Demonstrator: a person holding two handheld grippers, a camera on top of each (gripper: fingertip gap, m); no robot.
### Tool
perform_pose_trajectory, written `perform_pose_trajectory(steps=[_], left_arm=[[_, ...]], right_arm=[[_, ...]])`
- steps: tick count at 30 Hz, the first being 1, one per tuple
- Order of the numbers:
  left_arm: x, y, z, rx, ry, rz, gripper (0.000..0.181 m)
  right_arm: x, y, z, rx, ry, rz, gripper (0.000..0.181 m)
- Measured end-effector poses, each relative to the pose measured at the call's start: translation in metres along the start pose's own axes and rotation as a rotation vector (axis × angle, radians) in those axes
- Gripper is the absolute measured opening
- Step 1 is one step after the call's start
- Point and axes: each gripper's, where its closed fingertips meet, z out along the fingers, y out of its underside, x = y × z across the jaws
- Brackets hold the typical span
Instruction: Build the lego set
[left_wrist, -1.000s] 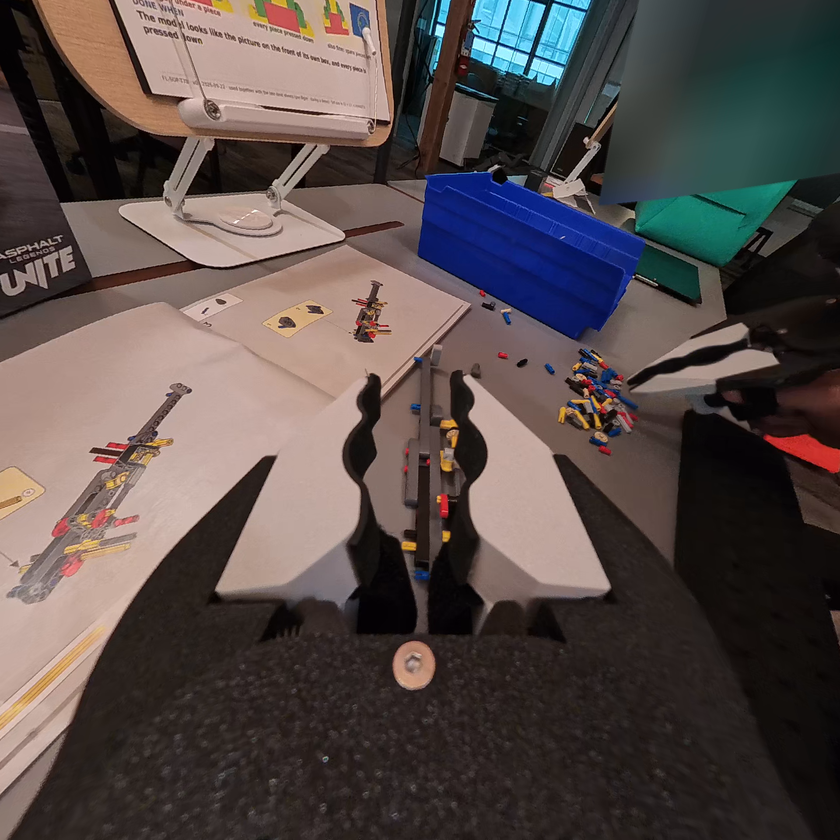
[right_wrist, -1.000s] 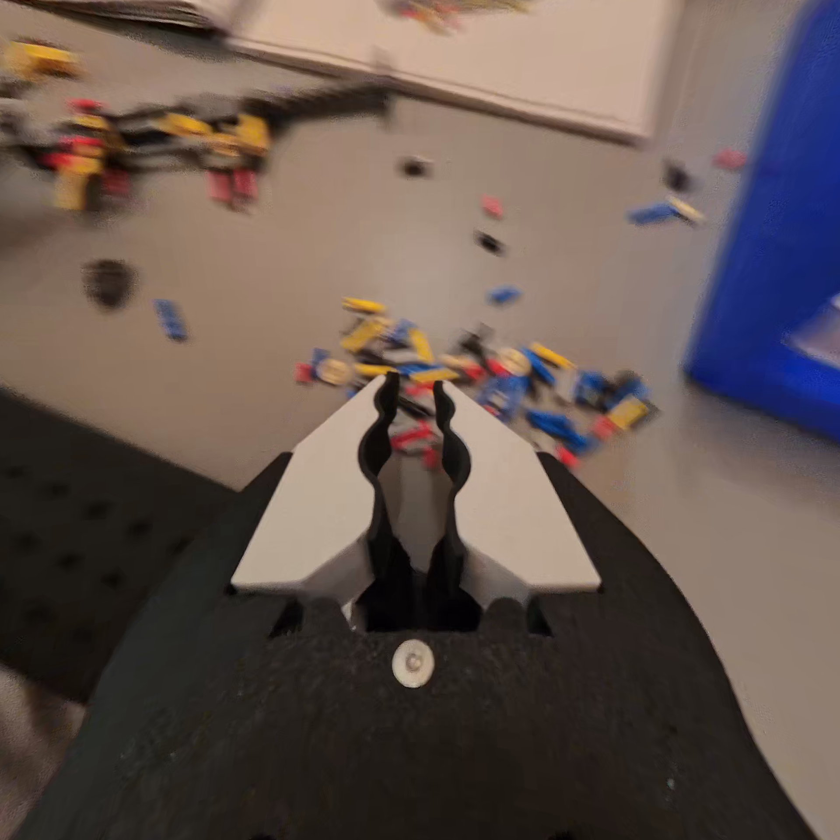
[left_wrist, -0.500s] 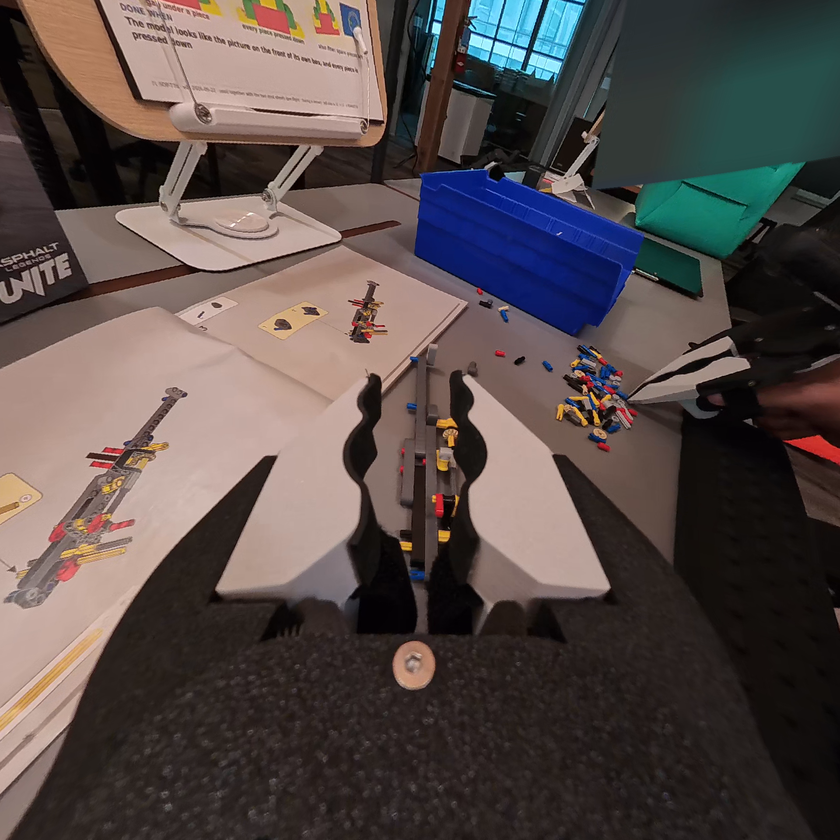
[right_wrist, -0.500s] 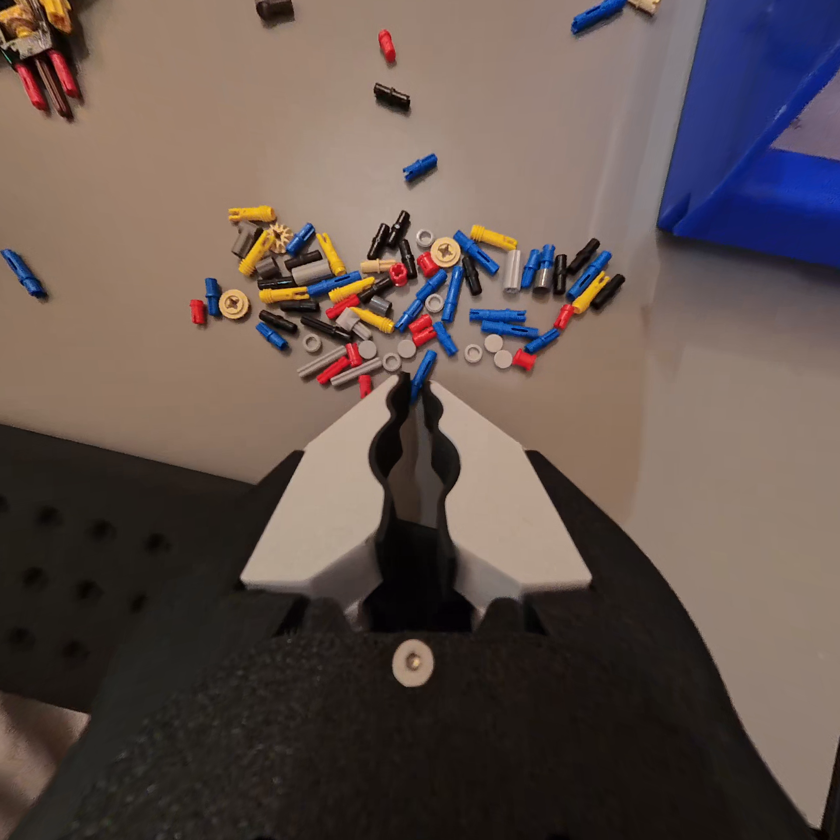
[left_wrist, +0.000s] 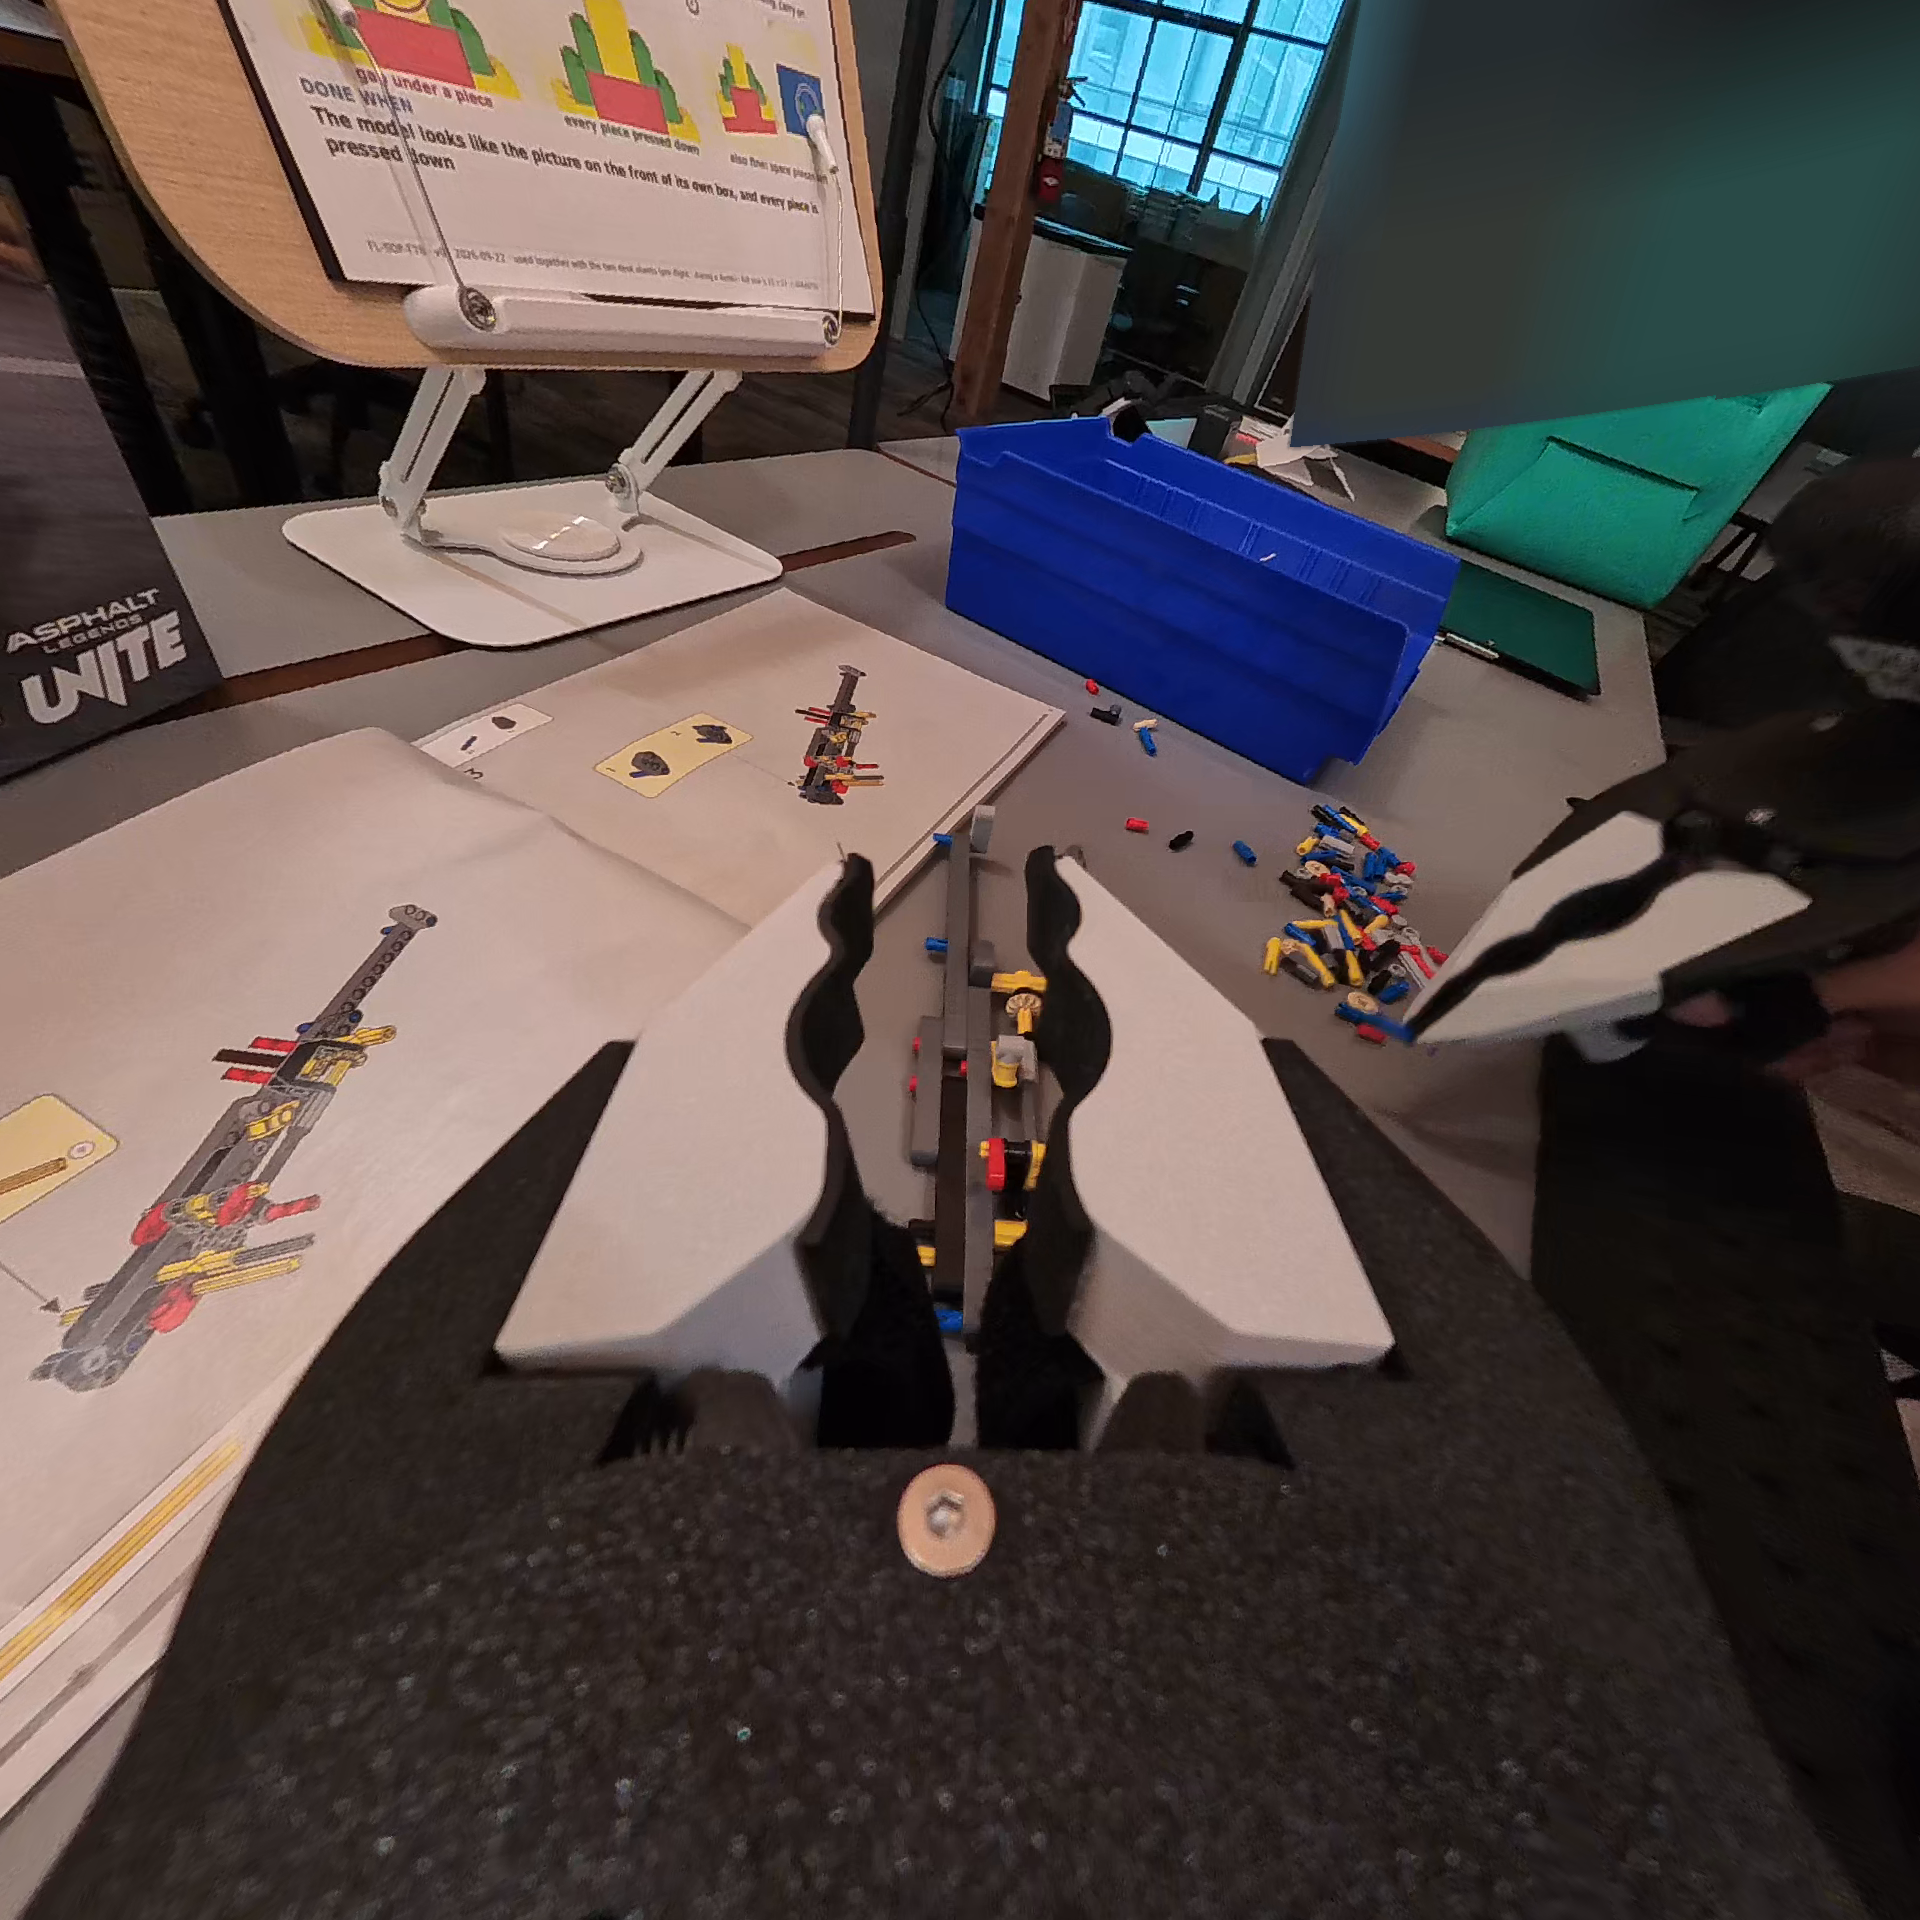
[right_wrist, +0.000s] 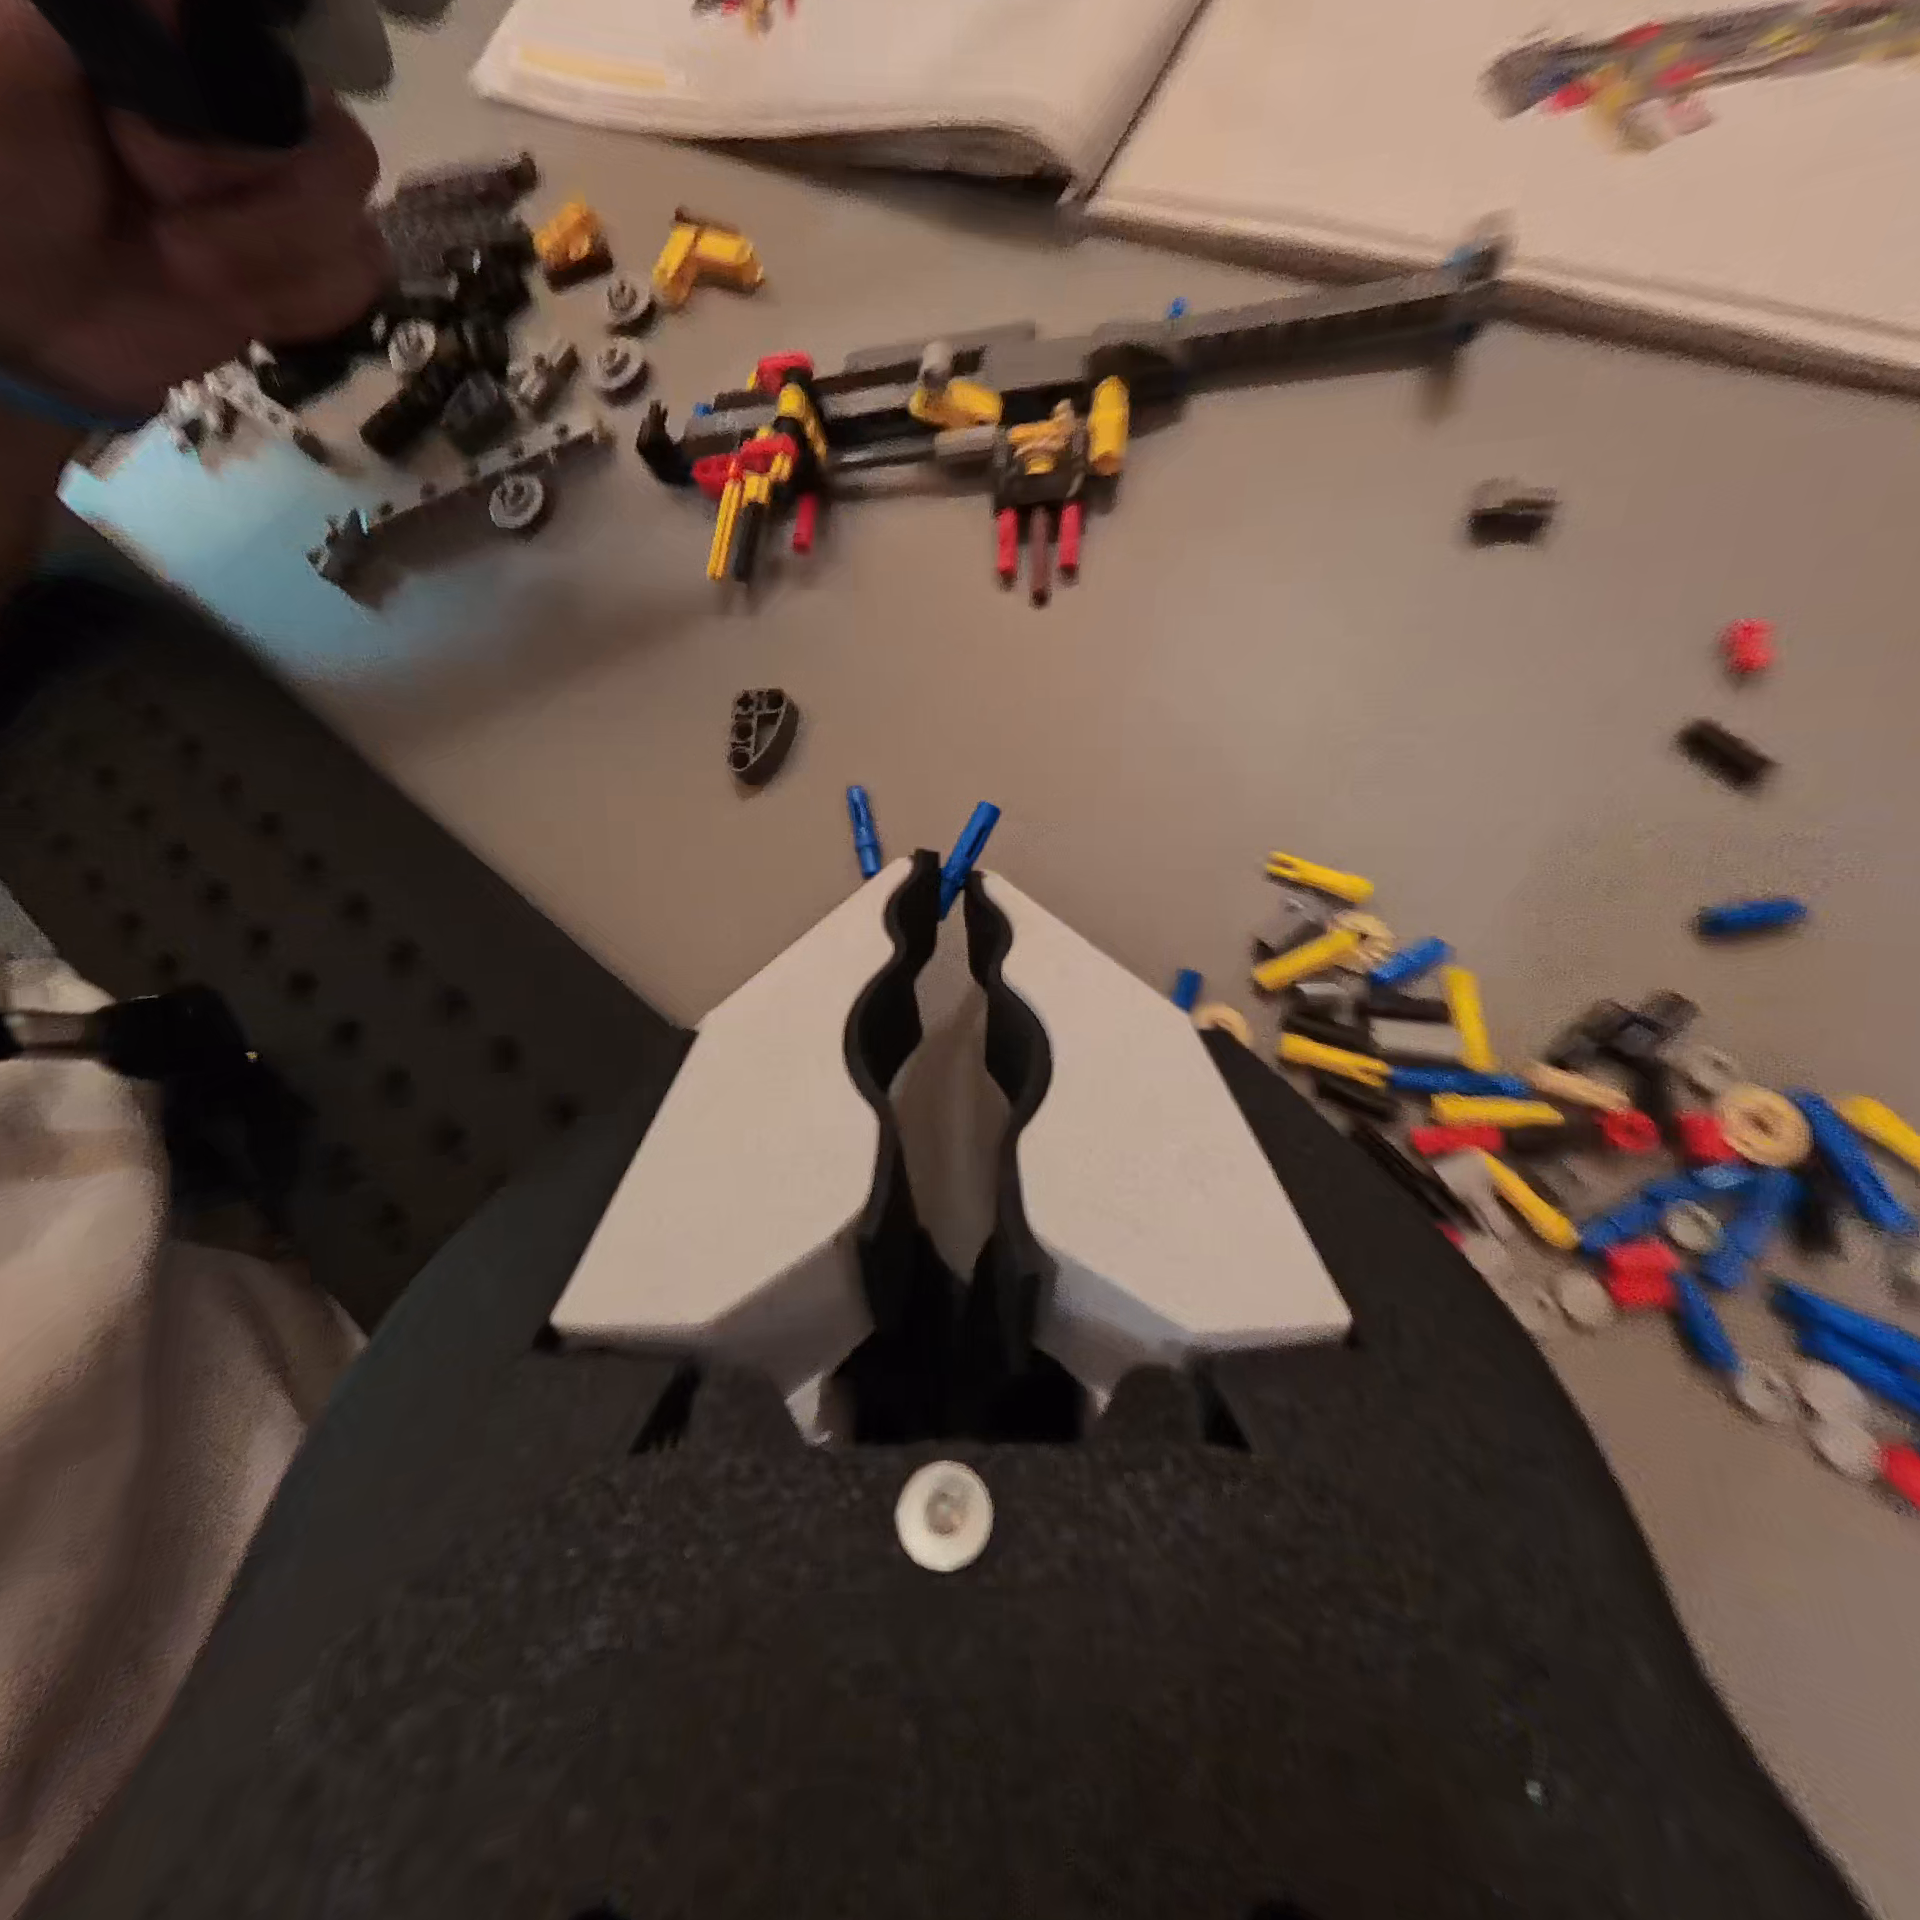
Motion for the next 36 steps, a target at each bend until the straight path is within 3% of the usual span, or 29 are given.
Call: perform_pose_trajectory(steps=[4, 10, 16, 19, 22, 24, 27, 30, 36], left_arm=[[-0.004, 0.002, -0.001, -0.005, -0.013, -0.007, 0.027], [-0.008, 0.001, -0.003, -0.002, -0.023, -0.021, 0.028], [-0.008, 0.001, -0.003, -0.004, -0.022, -0.025, 0.027], [-0.01, 0.003, -0.002, -0.009, -0.032, -0.021, 0.027], [-0.014, 0.004, -0.003, -0.014, -0.045, -0.026, 0.027], [-0.018, 0.005, -0.004, -0.015, -0.059, -0.025, 0.027], [-0.024, 0.007, -0.005, -0.025, -0.085, -0.027, 0.027], [-0.031, 0.009, -0.005, -0.04, -0.105, -0.043, 0.027], [-0.047, 0.03, -0.005, -0.136, -0.193, -0.014, 0.027]], right_arm=[[-0.006, 0.012, 0.035, -0.119, 0.012, -0.084, 0.004], [0.0, 0.007, 0.035, -0.109, 0.012, -0.089, 0.009], [0.056, -0.068, 0.004, 0.195, 0.024, 0.044, 0.01], [0.087, -0.119, 0.0, 0.437, 0.074, 0.082, 0.014], [0.116, -0.15, 0.006, 0.544, 0.26, -0.01, 0.013], [0.131, -0.152, 0.011, 0.499, 0.392, -0.07, 0.013], [0.138, -0.137, 0.019, 0.44, 0.459, -0.117, 0.013], [0.143, -0.121, 0.025, 0.364, 0.474, -0.118, 0.013], [0.132, -0.123, 0.027, 0.372, 0.369, -0.083, 0.013]])
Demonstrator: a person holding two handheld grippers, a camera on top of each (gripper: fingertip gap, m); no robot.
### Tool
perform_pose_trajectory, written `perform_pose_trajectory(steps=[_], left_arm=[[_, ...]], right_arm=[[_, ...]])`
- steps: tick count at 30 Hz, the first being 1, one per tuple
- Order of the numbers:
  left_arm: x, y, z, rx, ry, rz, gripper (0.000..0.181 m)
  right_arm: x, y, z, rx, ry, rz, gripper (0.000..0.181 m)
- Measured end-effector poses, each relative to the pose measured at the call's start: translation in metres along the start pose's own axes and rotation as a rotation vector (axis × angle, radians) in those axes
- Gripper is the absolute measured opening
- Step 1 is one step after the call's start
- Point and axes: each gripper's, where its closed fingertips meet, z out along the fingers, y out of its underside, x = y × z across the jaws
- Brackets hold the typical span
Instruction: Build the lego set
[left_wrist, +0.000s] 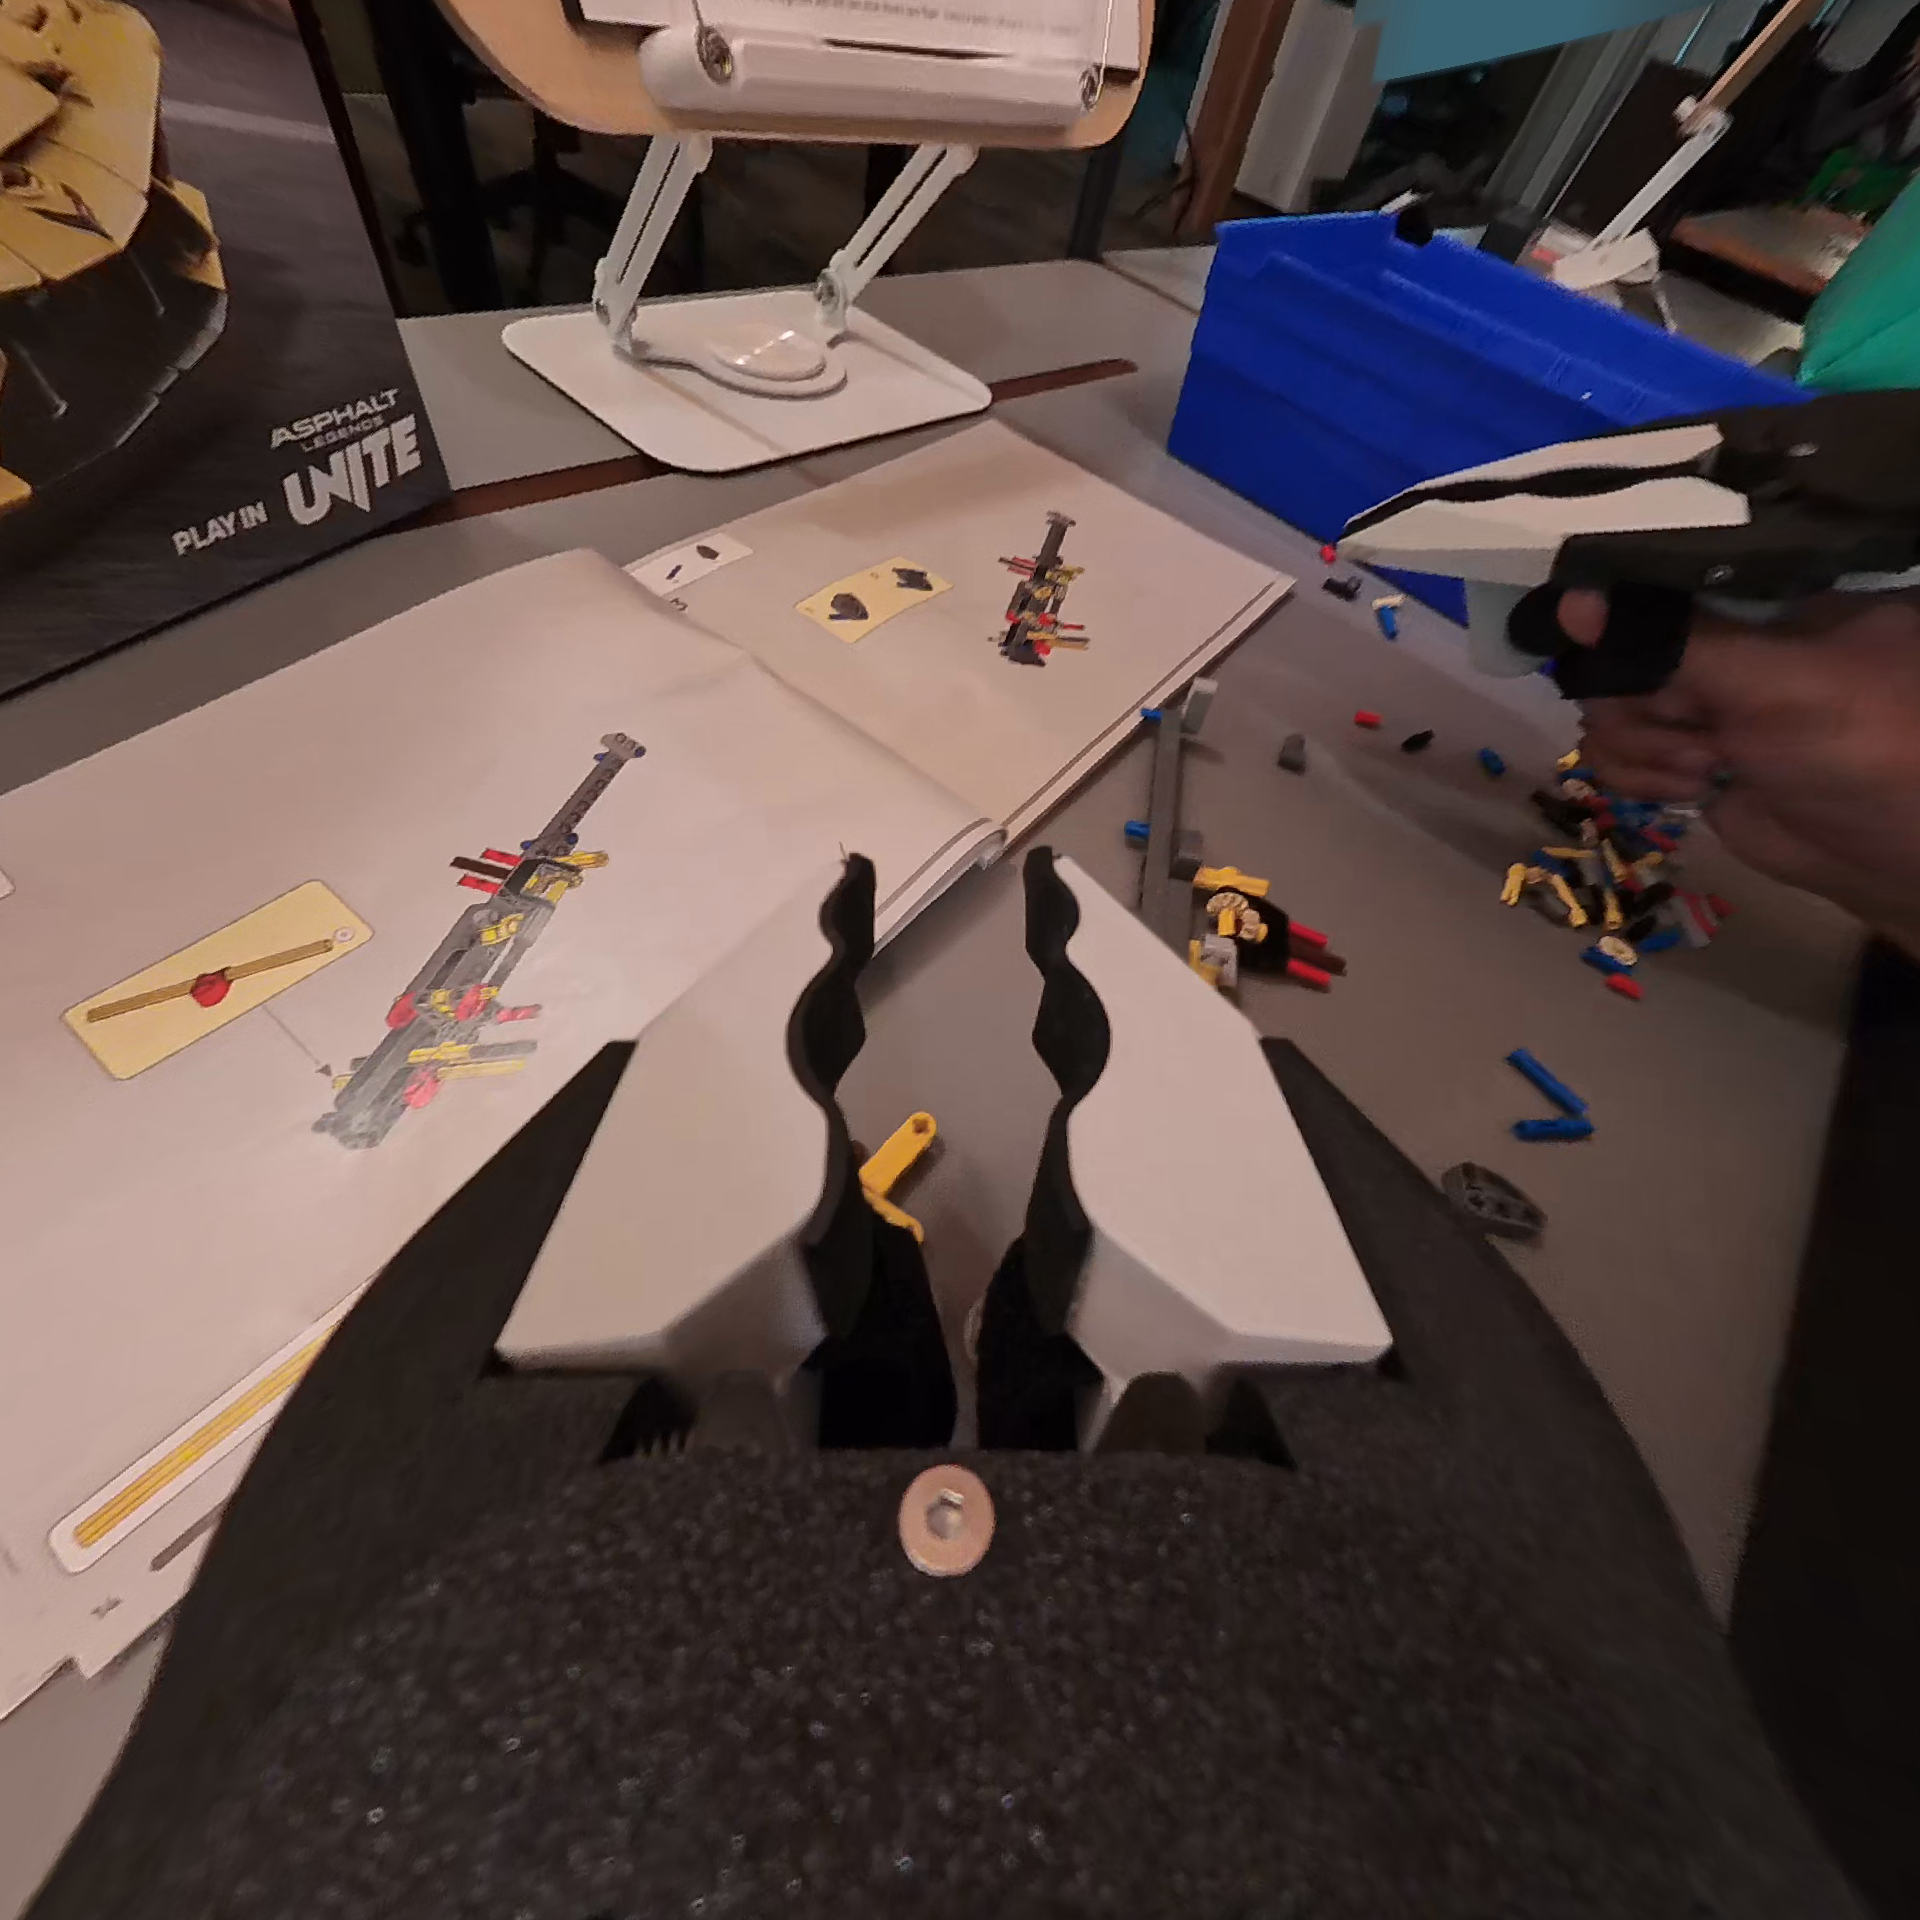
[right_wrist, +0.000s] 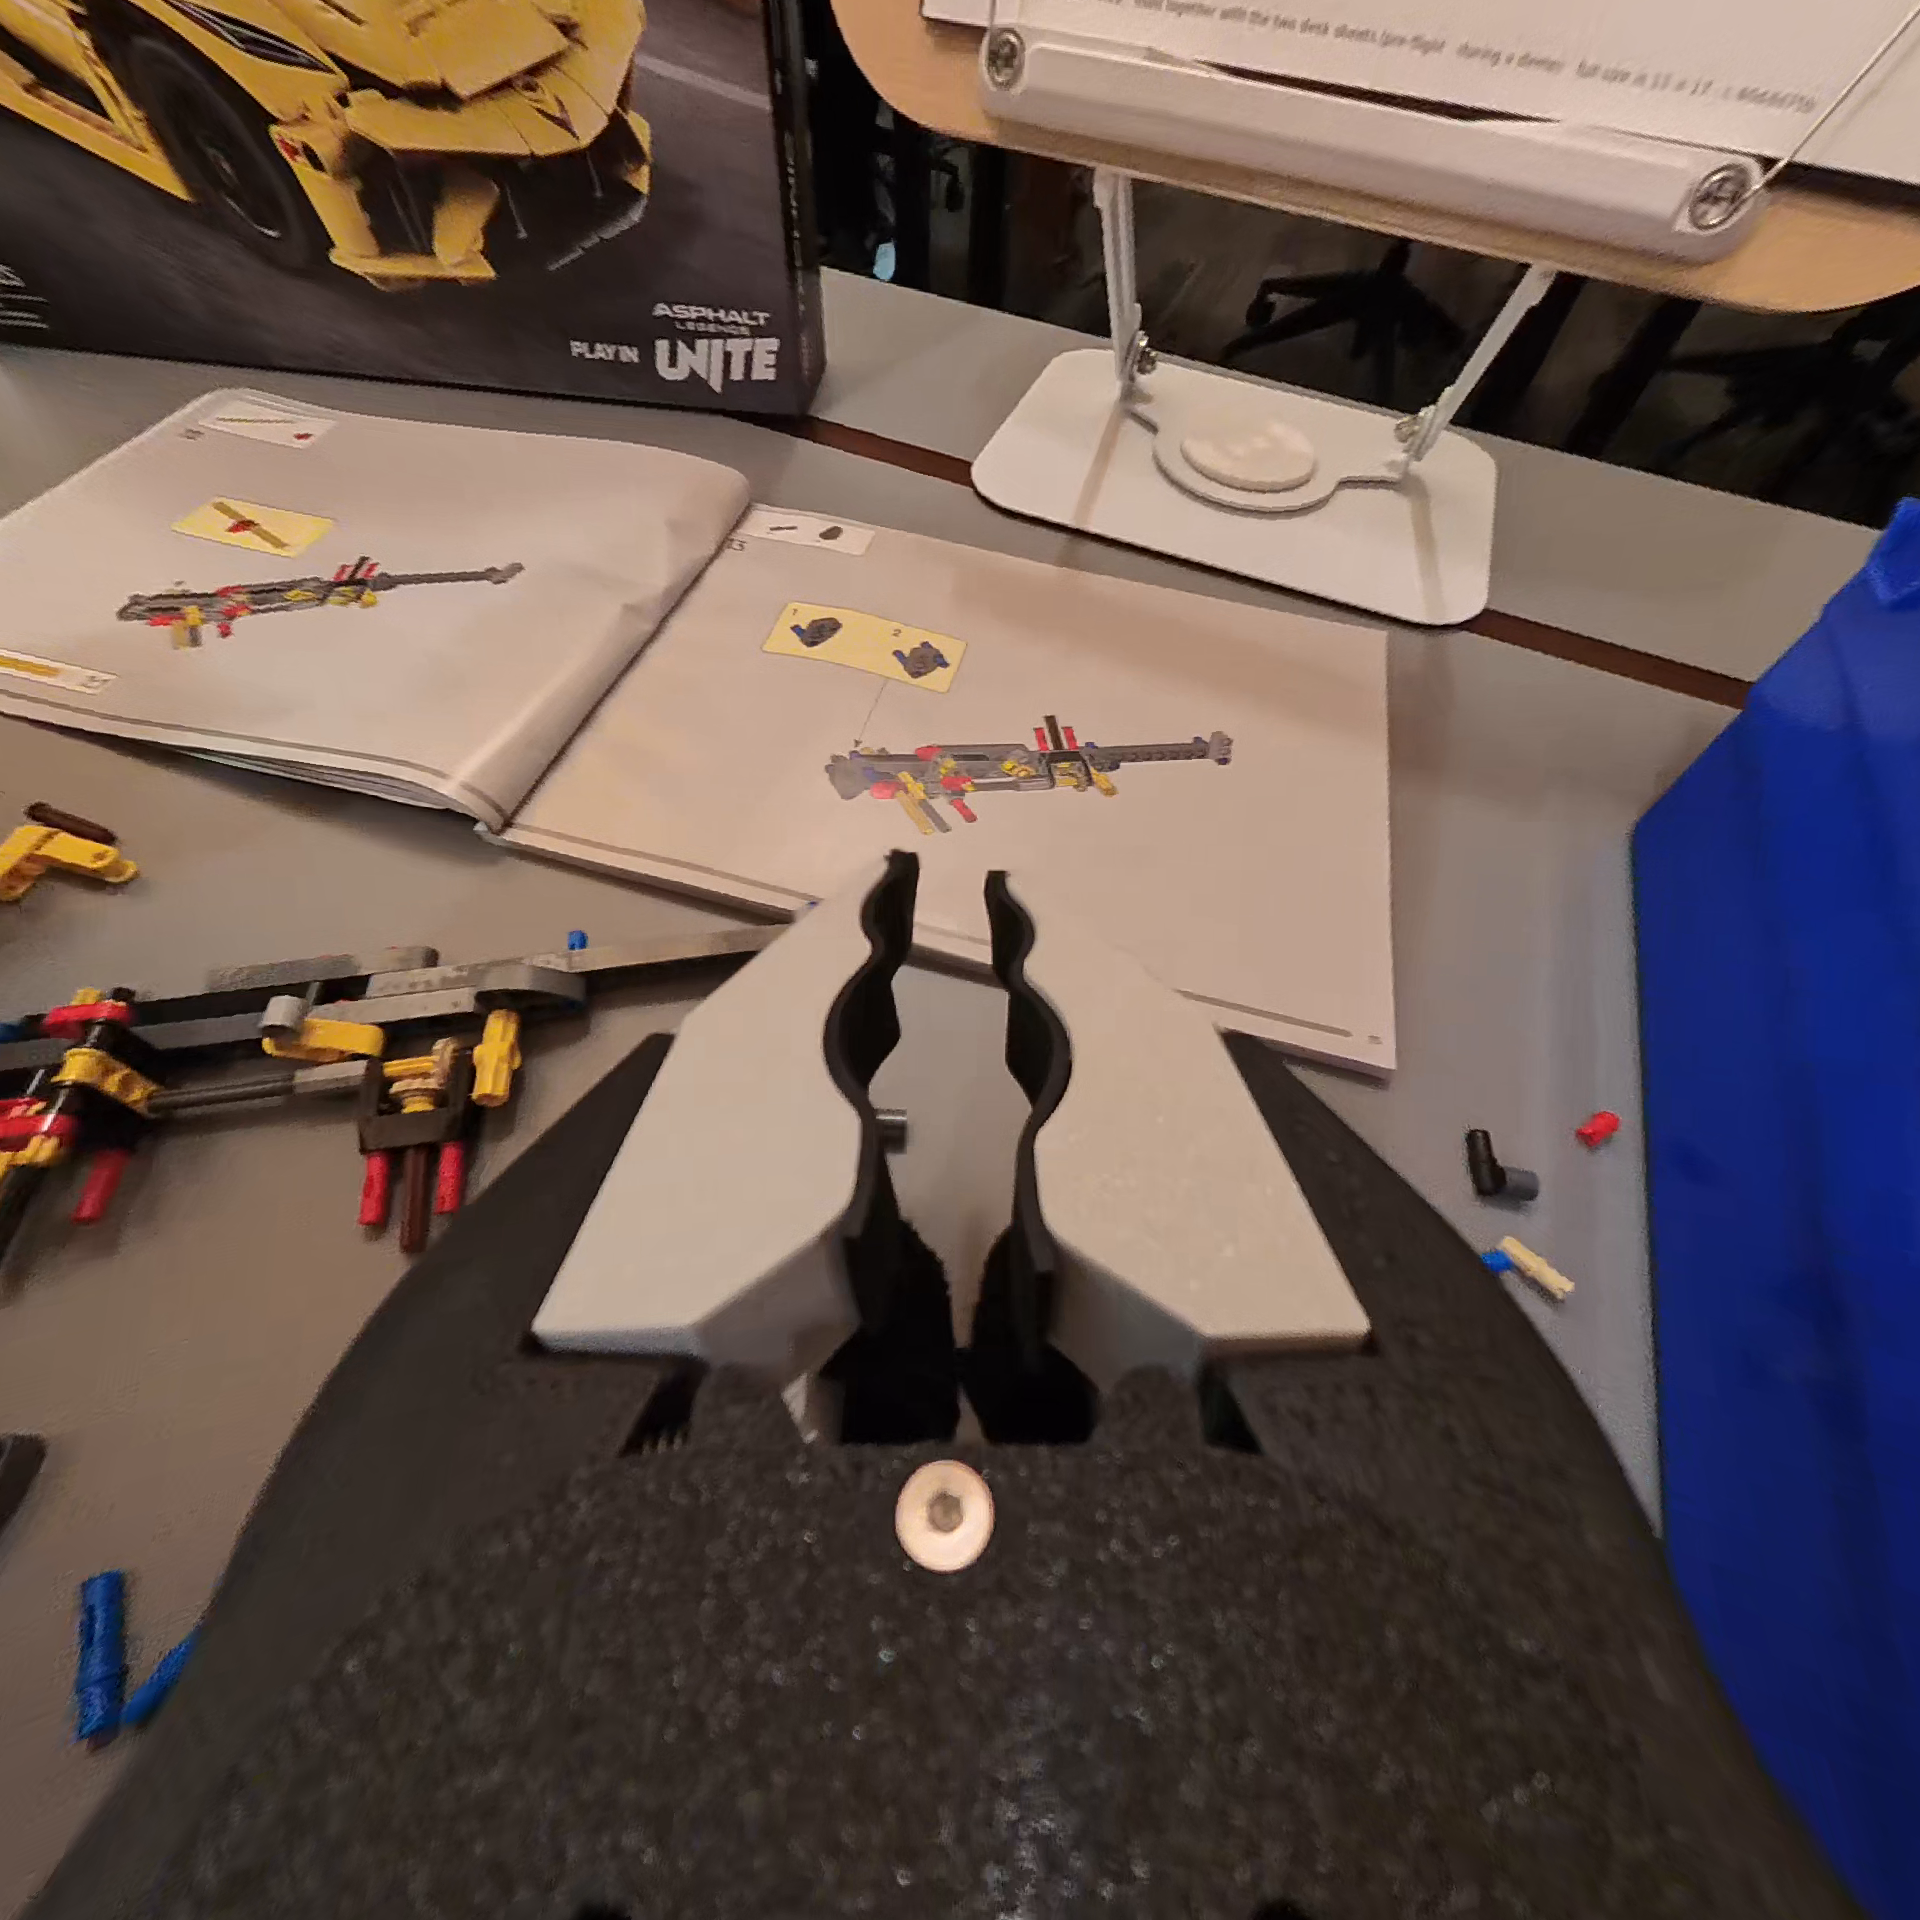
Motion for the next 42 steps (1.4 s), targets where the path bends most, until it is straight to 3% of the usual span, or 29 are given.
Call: perform_pose_trajectory(steps=[11, 30, 37, 42], left_arm=[[-0.009, 0.009, 0.004, -0.01, 0.011, -0.079, 0.027], [-0.016, 0.003, -0.004, 0.04, 0.048, -0.197, 0.027], [-0.007, -0.008, -0.008, 0.06, 0.062, -0.167, 0.027], [0.006, -0.016, -0.013, 0.097, 0.053, -0.075, 0.024]], right_arm=[[-0.016, 0.018, 0.009, -0.067, -0.095, 0.029, 0.013], [-0.035, 0.017, 0.021, -0.067, -0.176, 0.026, 0.013], [-0.039, 0.01, 0.016, -0.059, -0.186, 0.008, 0.013], [-0.067, 0.002, 0.0, -0.015, -0.256, -0.074, 0.012]])
